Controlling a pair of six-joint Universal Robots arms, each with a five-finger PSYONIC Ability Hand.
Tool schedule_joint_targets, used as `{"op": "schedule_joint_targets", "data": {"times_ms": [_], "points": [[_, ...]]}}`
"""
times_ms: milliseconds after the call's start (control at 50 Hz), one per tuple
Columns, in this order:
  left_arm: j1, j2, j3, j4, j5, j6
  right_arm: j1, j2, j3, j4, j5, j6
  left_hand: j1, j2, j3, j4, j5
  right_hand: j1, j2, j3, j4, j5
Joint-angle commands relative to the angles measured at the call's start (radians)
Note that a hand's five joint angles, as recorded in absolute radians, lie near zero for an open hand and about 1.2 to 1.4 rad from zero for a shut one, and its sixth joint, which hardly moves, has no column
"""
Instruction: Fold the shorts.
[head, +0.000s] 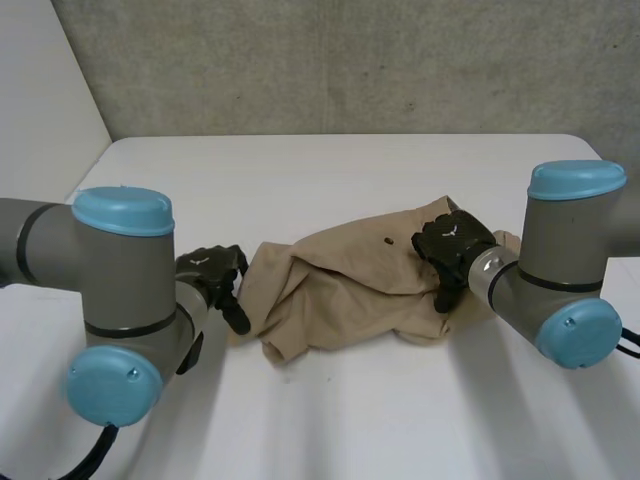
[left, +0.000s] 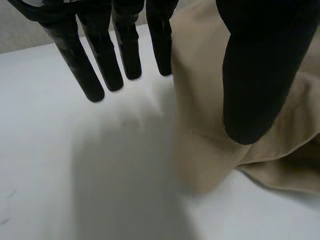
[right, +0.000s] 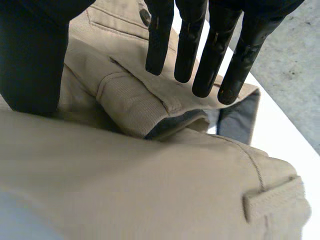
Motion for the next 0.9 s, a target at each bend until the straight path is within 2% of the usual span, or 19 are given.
{"op": "schedule_joint_targets", "data": {"times_ms": [20,200,400,420,520,660,760,840,900], "points": [[0.005,-0.036,0.034,0.0,-0.001,0.005,0.0,0.001,-0.033,0.0,0.004,-0.021,0.386,0.402,0.401,0.398,0.398,0.197,0.114,0.111,0.116,0.194],[0.004,-0.047,0.06,0.0,-0.001,0.008,0.0,0.004,-0.093,0.011,0.005,-0.018,0.762,0.778,0.778,0.774,0.774,0.179,0.096,0.093,0.098,0.177],[0.002,-0.035,0.065,0.002,-0.001,0.011,0.003,0.101,-0.202,0.069,0.004,-0.021,0.844,0.86,0.86,0.857,0.856,0.196,0.113,0.111,0.116,0.194],[0.002,-0.036,0.068,0.003,-0.001,0.014,0.003,0.11,-0.212,0.075,0.004,-0.021,0.847,0.863,0.863,0.86,0.859,0.229,0.146,0.143,0.148,0.226],[0.007,-0.047,0.091,0.003,-0.001,0.048,0.003,0.159,-0.292,0.083,-0.001,-0.022,0.882,0.898,0.898,0.895,0.894,0.904,0.821,0.818,0.824,0.902],[0.035,-0.113,0.244,0.055,-0.002,0.183,0.0,0.227,-0.476,0.066,0.012,-0.053,0.891,0.907,0.907,0.903,0.903,0.906,0.823,0.82,0.825,0.904],[0.07,-0.131,0.447,0.135,-0.001,0.285,0.0,0.262,-0.744,-0.057,0.025,-0.093,0.891,0.907,0.907,0.903,0.903,0.906,0.823,0.82,0.825,0.904],[0.081,-0.125,0.594,0.259,-0.001,0.345,0.0,0.239,-0.849,-0.226,0.038,-0.087,0.891,0.907,0.907,0.903,0.903,0.906,0.823,0.82,0.825,0.904],[0.081,-0.114,0.654,0.336,-0.001,0.364,0.003,0.173,-0.846,-0.279,0.047,-0.079,0.891,0.907,0.907,0.903,0.903,0.906,0.823,0.82,0.825,0.904]]}}
